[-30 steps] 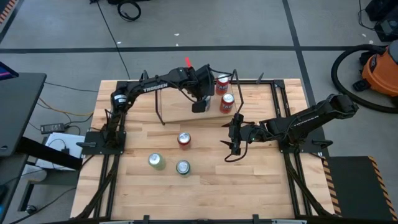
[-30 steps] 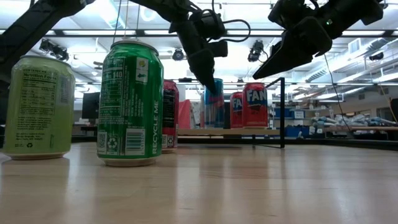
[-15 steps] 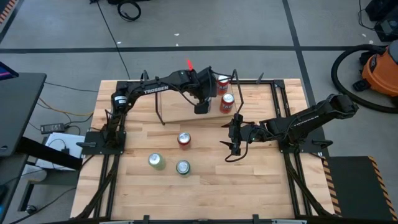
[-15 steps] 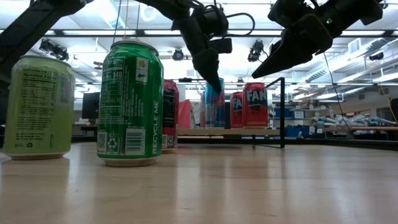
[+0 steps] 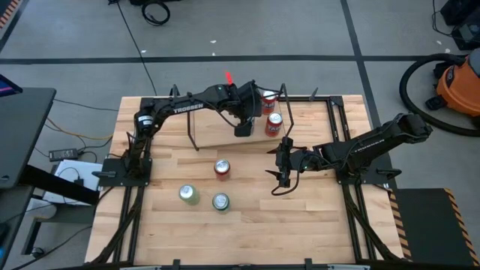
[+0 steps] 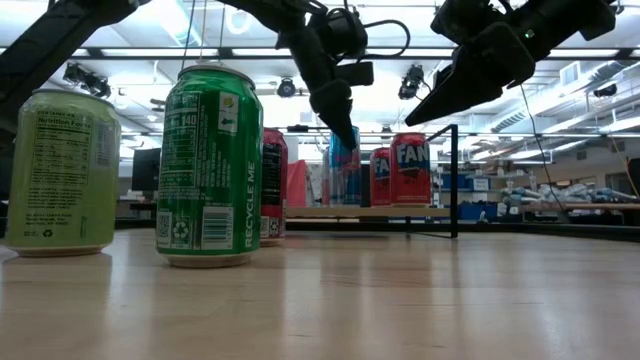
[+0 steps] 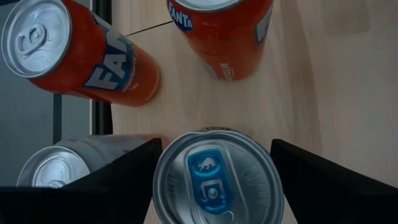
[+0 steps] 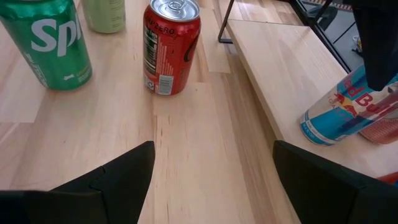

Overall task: Place canned beverage on shelf
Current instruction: Put the blue soda can on the shelf aligned with the orange-white soda can

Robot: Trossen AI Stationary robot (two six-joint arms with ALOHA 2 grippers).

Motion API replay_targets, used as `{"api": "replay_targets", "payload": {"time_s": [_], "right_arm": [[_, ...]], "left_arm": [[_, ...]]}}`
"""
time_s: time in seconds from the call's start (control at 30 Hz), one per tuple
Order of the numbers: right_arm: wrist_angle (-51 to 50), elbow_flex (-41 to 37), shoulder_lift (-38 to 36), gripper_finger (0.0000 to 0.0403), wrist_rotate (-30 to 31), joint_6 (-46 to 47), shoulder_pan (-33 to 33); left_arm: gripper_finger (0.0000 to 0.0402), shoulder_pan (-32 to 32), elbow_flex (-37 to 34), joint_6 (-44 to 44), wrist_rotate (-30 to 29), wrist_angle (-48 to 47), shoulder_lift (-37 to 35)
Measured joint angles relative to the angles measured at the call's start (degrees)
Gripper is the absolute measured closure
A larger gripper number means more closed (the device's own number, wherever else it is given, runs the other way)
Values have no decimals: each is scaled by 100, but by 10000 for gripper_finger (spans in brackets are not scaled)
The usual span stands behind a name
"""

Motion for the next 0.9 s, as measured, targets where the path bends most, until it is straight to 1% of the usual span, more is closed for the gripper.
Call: {"api": "replay_targets", "payload": {"time_s": [0.67,0.9], "right_arm": [[0,0,0,66,0,0,0],[0,0,0,66,2,0,0]], "left_arm": [[86,-28,0,-62,-43,24,0],[86,-221,0,688,-139,36,0]]}}
